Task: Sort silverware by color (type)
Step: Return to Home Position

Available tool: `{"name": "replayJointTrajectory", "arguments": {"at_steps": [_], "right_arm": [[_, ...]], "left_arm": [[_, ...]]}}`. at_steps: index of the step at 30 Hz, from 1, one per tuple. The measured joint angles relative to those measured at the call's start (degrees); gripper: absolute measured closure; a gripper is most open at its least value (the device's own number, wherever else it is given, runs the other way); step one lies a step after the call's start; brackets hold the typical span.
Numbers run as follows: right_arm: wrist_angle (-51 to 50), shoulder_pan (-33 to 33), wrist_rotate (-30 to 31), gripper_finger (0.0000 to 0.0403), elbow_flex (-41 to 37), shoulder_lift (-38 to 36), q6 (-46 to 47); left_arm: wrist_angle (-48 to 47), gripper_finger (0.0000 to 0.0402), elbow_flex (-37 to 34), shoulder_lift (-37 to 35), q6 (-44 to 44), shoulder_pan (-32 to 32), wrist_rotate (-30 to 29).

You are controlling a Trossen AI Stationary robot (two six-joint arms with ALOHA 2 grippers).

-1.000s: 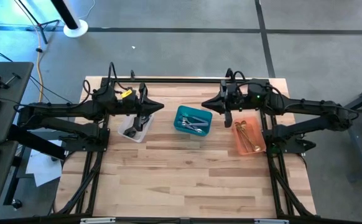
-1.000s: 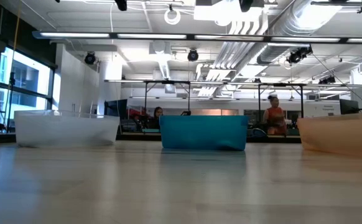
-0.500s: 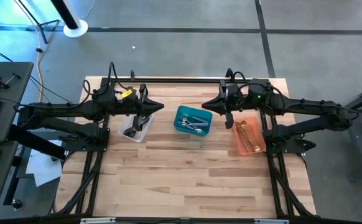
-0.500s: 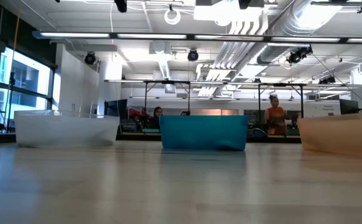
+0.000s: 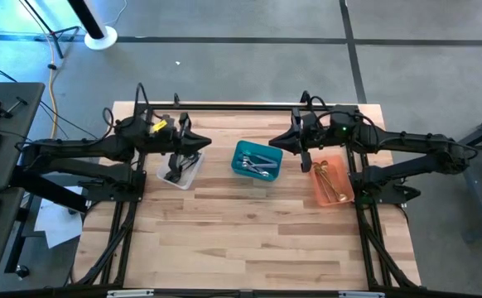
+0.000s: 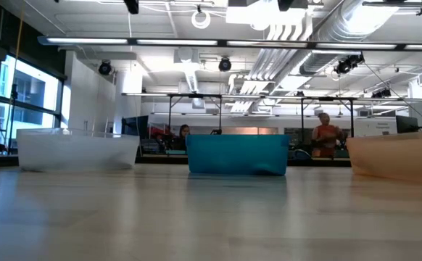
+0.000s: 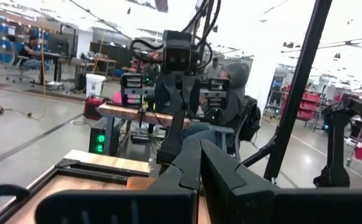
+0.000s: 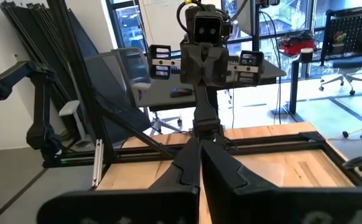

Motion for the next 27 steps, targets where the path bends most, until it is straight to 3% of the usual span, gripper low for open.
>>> {"name": "replayJointTrajectory", "arguments": {"at_steps": [21,27], "right_arm": [[-0.92,0.02,-0.07,0.0403,0.00,0.00,3.05],[-0.93,0.02,-0.06,0.0403,-0.02,0.00,3.91]], "left_arm": [[2.97,0.0401,-11.17,-13.72,-1.15,-0.01,-1.39],[6.60,0.0401,-16.21,-16.63,-2.77,0.00,-5.22]]}}
